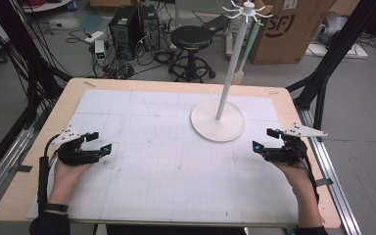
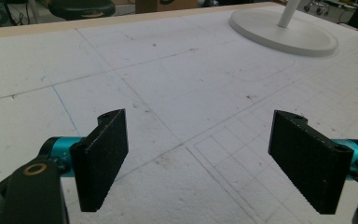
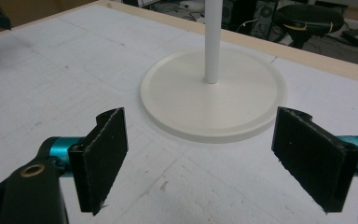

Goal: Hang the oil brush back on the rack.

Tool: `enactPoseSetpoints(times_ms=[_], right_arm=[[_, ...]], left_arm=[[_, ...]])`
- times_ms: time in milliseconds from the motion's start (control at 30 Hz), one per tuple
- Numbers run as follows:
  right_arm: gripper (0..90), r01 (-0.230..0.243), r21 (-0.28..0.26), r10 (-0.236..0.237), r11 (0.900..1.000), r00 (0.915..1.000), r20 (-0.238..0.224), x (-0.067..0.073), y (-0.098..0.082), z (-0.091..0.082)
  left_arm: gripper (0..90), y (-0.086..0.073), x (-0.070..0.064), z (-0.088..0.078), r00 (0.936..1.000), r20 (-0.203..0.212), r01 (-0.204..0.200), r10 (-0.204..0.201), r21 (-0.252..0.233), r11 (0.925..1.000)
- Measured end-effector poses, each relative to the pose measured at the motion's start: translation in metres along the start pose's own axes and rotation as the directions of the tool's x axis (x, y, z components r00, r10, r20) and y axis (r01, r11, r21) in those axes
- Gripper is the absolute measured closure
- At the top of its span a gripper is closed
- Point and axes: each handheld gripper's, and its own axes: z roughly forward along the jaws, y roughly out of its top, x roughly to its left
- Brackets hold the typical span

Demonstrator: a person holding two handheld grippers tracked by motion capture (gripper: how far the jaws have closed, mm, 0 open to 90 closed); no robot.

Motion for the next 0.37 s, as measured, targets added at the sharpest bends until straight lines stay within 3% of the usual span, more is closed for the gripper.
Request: enactPoseSetpoints(times_ms=[367], right_arm=[[17.7, -0.004, 0.021, 0.004, 1.000, 1.0000, 0.000, 0.0010, -0.0045, 0.0051]], left_arm=[[20.3, 0.0001, 0.0002, -0.0003, 1.0000, -0.008, 0.002, -0.002, 0.007, 1.0000]])
